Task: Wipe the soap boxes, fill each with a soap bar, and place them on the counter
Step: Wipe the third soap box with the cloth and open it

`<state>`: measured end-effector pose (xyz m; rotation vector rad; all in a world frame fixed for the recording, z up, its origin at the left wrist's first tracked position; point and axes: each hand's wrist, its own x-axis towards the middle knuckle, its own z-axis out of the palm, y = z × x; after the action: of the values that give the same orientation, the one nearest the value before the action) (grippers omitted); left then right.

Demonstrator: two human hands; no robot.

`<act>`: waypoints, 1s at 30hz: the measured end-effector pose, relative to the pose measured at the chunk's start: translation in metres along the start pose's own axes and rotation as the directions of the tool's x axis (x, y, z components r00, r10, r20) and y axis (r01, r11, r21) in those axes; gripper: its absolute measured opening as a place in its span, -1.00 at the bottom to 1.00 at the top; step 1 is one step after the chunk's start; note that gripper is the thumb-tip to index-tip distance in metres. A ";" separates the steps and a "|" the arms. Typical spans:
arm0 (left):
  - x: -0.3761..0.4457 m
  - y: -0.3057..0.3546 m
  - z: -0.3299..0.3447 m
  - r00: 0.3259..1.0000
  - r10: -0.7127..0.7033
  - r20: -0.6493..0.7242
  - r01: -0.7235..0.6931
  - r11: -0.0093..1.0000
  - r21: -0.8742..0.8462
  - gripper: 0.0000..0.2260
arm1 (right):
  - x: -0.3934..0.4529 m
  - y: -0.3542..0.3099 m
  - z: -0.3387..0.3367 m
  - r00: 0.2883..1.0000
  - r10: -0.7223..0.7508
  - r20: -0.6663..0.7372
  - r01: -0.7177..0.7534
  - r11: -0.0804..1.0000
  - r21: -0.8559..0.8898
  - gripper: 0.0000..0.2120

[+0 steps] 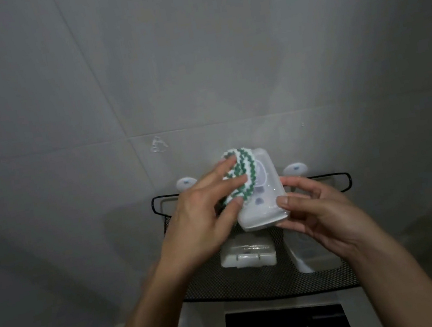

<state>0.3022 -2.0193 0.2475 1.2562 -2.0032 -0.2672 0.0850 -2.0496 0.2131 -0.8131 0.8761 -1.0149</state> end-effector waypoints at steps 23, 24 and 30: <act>0.021 -0.008 0.009 1.000 -0.007 -0.016 0.008 0.999 0.047 -0.64 | 0.001 0.002 -0.003 1.000 0.024 -0.009 -0.025 0.982 -0.186 -0.33; 0.017 -0.005 0.014 0.999 0.033 -0.012 -0.032 0.998 0.054 -0.65 | 0.002 0.003 -0.004 1.000 0.019 -0.010 -0.020 0.981 -0.192 -0.32; 0.013 0.008 0.026 0.975 0.208 0.078 -0.216 0.970 0.113 -0.72 | 0.004 0.006 -0.005 1.000 -0.026 -0.015 0.022 0.982 -0.185 -0.29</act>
<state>0.2756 -2.0313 0.2400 1.1058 -2.2188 -0.0853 0.0831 -2.0519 0.2050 -0.9747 0.9877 -0.9723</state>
